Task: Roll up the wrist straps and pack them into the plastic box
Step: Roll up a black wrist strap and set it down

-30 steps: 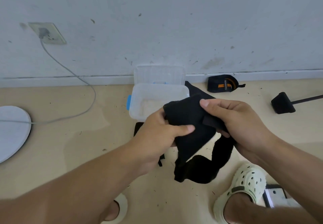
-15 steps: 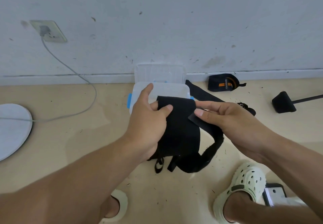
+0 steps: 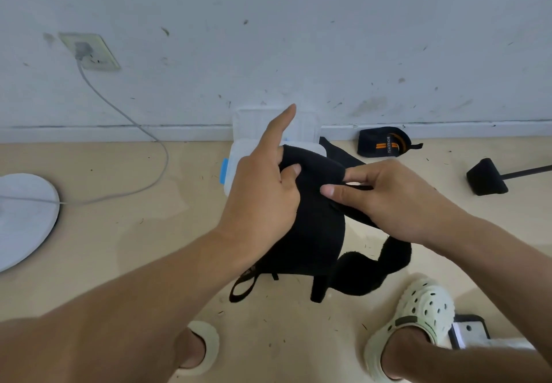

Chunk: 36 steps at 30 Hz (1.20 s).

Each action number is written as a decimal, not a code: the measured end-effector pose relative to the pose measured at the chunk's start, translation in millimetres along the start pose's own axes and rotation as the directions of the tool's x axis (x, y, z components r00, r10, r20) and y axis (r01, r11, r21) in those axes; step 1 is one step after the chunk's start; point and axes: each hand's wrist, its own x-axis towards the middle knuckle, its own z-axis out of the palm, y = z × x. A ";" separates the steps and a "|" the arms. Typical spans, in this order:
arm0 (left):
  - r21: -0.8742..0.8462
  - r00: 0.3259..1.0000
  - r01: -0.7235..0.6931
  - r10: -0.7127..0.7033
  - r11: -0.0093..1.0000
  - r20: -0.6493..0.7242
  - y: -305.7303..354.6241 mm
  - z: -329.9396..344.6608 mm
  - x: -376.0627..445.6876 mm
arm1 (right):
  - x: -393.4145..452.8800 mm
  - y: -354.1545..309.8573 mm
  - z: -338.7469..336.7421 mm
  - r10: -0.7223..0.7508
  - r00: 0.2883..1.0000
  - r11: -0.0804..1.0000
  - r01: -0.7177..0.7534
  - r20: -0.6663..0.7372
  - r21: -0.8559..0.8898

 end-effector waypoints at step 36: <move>-0.446 0.902 0.401 -0.258 0.801 0.347 -10.1 -5.5 4.7 | -16.2 -9.0 24.1 -0.030 0.968 0.883 0.143 -0.251 0.448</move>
